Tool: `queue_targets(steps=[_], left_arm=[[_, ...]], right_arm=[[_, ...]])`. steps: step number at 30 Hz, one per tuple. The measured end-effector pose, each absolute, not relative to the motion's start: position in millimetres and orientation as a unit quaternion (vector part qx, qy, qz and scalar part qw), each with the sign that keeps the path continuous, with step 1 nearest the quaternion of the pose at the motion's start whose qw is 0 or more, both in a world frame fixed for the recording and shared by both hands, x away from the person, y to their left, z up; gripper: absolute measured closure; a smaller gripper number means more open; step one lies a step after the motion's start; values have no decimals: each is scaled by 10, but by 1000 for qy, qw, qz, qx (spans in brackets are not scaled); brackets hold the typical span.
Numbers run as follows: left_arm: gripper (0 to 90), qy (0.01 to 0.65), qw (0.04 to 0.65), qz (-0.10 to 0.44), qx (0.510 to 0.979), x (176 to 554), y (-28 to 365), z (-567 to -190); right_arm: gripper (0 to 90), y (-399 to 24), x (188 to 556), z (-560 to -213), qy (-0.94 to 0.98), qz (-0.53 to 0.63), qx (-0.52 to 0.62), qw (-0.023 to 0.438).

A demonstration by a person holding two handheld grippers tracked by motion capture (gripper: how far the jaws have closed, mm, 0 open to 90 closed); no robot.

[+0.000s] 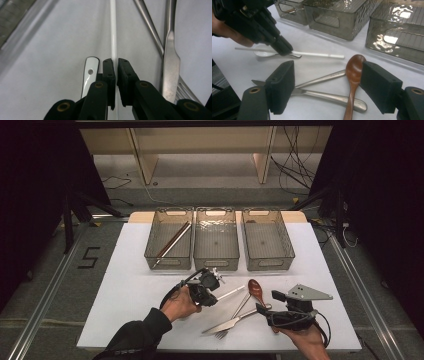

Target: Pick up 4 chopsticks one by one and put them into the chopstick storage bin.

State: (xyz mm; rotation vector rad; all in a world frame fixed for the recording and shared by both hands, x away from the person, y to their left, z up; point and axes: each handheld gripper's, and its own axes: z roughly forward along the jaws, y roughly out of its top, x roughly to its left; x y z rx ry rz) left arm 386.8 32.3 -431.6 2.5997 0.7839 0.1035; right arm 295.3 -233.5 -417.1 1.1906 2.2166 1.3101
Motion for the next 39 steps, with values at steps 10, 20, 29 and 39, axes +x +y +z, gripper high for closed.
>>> queue_targets(steps=[10, 20, 29, 39], left_arm=[[845, 288, 238, 48, 926, 3905, 484, -4034], [845, 303, 266, 62, 913, 3970, 644, -3804], [845, 350, 301, 87, 883, 4214, 1024, -3530], [845, 420, 308, 123, 845, 4642, 1504, -3382]], right_arm=[[288, -2337, 2953, -4171, 772, 457, 415, 152], [288, -2337, 2955, -4172, 772, 456, 415, 152], [288, -2335, 2957, -4173, 772, 456, 417, 151], [288, -2338, 2963, -4174, 771, 457, 417, 150]])
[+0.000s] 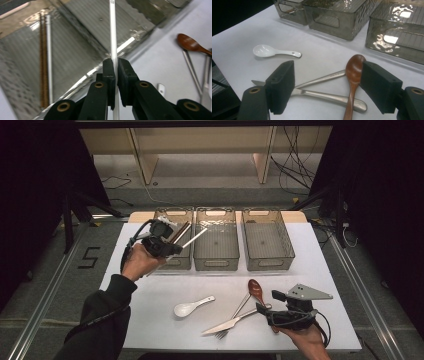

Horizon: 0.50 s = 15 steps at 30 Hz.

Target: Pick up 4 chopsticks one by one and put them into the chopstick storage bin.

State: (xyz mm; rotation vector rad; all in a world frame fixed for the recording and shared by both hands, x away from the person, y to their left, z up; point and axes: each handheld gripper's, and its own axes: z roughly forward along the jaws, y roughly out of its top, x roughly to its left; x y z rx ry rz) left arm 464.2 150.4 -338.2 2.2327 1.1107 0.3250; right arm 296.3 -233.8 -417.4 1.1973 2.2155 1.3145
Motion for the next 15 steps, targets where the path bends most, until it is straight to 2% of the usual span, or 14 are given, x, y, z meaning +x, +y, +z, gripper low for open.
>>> queue_targets(steps=[15], left_arm=[[843, 470, 307, 145, 815, 5146, 1752, -3504]], right_arm=[[288, -2342, 2968, -4176, 770, 459, 418, 148]])
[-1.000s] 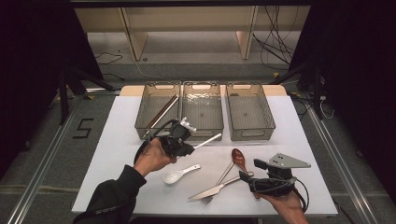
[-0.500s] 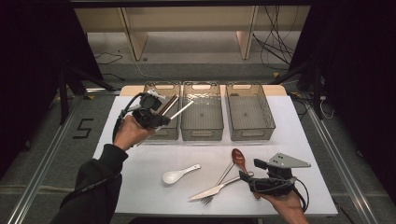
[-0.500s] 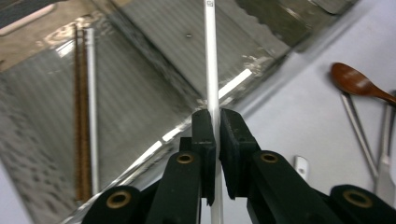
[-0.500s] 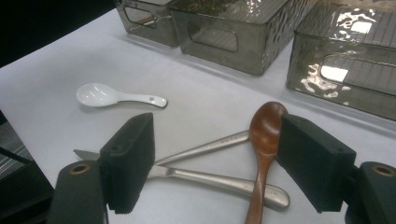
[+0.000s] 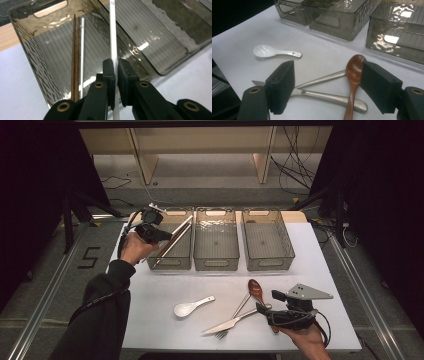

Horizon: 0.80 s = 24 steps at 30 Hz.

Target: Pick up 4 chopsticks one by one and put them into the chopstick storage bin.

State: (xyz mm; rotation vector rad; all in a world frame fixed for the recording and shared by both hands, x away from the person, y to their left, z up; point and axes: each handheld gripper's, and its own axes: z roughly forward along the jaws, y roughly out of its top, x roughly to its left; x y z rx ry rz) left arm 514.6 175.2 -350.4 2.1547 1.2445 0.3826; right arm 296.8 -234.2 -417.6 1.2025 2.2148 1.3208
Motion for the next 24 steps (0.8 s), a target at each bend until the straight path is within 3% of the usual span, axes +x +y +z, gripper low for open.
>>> queue_targets(steps=[24], left_arm=[[842, 498, 291, 148, 803, 5510, 1815, -3743]], right_arm=[[288, -2352, 2968, -4176, 770, 461, 416, 146]])
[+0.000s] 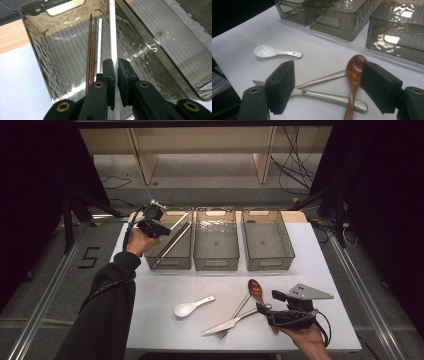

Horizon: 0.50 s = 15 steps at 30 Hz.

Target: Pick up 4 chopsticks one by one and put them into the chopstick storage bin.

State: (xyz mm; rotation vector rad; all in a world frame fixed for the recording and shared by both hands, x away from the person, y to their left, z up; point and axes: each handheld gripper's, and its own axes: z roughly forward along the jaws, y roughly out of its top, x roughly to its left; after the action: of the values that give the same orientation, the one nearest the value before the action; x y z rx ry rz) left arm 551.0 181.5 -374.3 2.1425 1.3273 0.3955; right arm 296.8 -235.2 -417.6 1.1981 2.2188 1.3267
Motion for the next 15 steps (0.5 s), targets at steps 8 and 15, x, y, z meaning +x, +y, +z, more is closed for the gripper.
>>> queue_targets(steps=[8, 15], left_arm=[[838, 501, 285, 163, 801, 5550, 1789, -3810], [692, 490, 298, 186, 798, 5544, 1733, -3801]], right_arm=[[288, -2353, 2964, -4175, 770, 462, 416, 145], [288, -2353, 2962, -4173, 770, 462, 416, 145]])
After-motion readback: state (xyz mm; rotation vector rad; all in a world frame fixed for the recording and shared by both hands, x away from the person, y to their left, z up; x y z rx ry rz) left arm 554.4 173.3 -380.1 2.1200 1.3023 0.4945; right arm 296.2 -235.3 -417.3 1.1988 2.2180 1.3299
